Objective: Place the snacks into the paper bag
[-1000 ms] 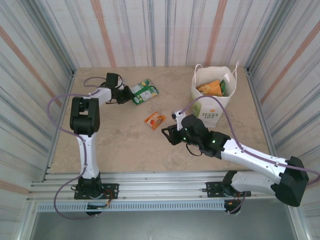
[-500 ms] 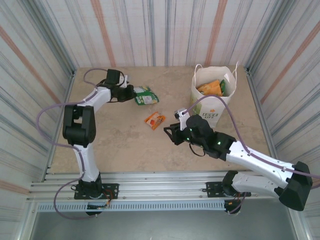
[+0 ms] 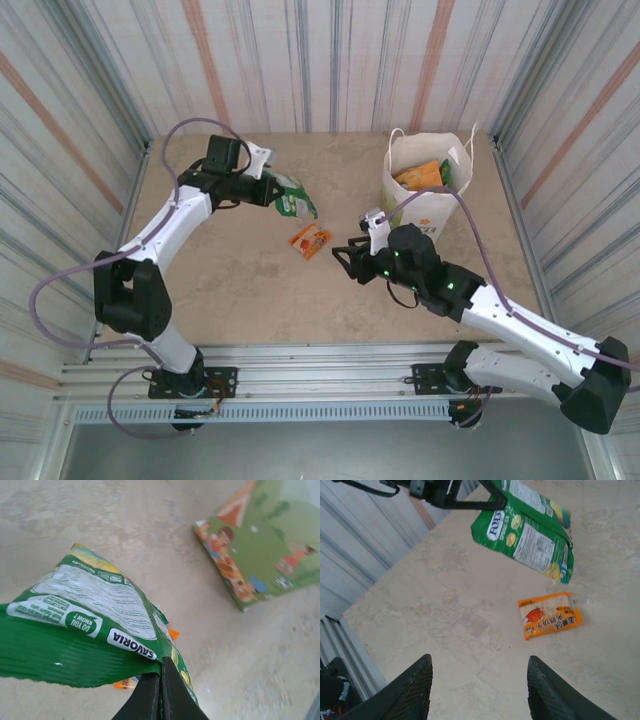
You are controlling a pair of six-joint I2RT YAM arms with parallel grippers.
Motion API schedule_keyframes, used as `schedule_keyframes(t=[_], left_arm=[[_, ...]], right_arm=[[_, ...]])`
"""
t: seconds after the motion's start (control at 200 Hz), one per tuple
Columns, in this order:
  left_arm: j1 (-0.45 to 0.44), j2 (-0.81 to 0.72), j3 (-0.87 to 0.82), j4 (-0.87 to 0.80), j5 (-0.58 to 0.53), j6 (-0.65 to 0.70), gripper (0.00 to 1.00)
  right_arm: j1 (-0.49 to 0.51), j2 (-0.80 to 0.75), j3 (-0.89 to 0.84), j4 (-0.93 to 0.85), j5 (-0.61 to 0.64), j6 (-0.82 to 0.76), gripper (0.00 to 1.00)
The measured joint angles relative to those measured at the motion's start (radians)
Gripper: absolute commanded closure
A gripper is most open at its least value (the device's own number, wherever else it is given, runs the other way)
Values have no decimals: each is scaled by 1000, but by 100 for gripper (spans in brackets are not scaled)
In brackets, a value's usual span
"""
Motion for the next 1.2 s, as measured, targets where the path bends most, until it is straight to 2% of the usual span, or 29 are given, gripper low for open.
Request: schedule_keyframes(t=[0.19, 0.361, 0.521, 0.651, 0.817, 0.957, 1.198], left_arm=[[-105, -98, 5, -95, 19, 222, 100], [-232, -118, 76, -242, -36, 447, 100], [-332, -118, 107, -362, -118, 605, 100], [-403, -117, 111, -443, -208, 683, 100], [-454, -118, 116, -502, -262, 760, 100], [-498, -121, 116, -514, -282, 809, 100], [-546, -157, 114, -510, -283, 866, 100]], right_arm=[[-20, -28, 0, -1, -7, -76, 38], [-20, -71, -15, 8, -8, -196, 26], [-31, -111, -38, -2, -9, -330, 23], [-70, -121, -38, -24, -40, -410, 23], [-142, -119, -40, -42, -125, -460, 23], [-177, -93, -40, -46, -211, -476, 25], [-179, -17, -41, -60, -347, -512, 25]])
